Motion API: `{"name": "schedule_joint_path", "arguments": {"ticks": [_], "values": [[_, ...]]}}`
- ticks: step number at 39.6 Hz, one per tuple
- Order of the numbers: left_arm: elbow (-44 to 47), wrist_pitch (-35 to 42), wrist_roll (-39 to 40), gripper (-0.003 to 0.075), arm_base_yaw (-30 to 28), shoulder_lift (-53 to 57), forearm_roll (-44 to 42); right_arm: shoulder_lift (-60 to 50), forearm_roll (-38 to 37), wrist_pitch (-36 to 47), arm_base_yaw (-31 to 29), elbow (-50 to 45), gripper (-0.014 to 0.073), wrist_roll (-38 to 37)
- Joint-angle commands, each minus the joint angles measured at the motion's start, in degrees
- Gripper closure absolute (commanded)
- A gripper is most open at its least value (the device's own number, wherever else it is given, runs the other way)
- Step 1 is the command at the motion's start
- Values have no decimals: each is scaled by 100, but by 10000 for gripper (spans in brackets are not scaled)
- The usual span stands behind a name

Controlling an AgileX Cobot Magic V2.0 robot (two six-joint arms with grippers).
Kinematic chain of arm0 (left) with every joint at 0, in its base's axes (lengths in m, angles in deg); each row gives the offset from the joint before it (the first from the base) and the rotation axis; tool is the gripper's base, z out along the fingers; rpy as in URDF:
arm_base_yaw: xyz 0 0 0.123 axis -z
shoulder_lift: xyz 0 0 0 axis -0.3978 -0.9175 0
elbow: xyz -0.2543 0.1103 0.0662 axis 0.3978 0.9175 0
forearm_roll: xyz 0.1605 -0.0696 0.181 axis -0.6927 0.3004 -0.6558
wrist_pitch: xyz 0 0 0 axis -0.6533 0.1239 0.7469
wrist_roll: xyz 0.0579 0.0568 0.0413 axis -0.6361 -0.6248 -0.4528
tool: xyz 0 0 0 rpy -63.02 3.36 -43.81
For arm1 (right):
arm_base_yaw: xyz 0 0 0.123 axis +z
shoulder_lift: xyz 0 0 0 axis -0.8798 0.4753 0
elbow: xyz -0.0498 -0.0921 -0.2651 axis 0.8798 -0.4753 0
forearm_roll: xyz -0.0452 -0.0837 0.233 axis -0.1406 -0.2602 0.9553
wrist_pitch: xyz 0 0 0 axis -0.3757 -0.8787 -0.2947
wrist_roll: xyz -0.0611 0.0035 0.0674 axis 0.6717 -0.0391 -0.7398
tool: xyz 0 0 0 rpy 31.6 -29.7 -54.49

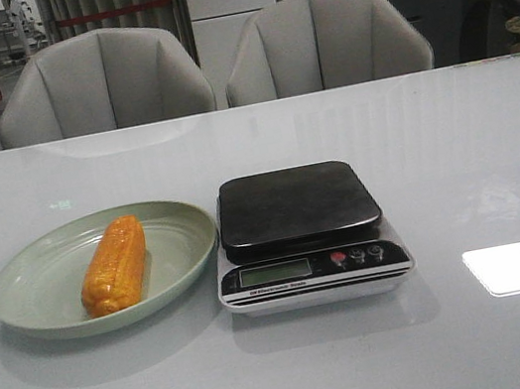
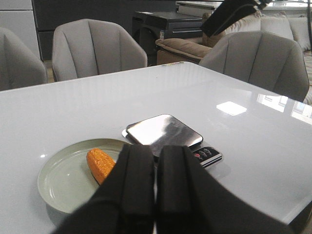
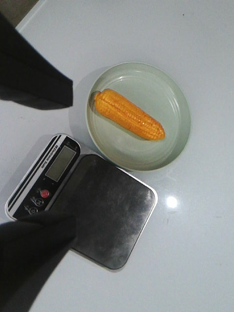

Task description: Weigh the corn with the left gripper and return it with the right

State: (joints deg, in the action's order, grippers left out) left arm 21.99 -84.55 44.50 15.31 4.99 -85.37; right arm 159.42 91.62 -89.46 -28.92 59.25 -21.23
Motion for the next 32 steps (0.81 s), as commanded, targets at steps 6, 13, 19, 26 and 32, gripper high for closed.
{"name": "schedule_joint_path", "arguments": {"ticks": [6,13,19,26,32], "values": [[-146,443,-5,606,-11,-56,-4,-1591,28,1601,-29,-1805,49,88],[-146,443,-5,606,-11,-56,-4,-2727,13,2587,-29,-3290,49,88],[-146,443,-5,606,-11,-56,-4,-3727,-22,3281,-24,-4292,49,420],[-146,443,-5,606,-11,-56,-4,-4950,-22,3692,-24,-5185,49,530],[-146,443,-5,606,-11,-56,-4,-5972,-67,4207,-24,-5948,49,536]]}}
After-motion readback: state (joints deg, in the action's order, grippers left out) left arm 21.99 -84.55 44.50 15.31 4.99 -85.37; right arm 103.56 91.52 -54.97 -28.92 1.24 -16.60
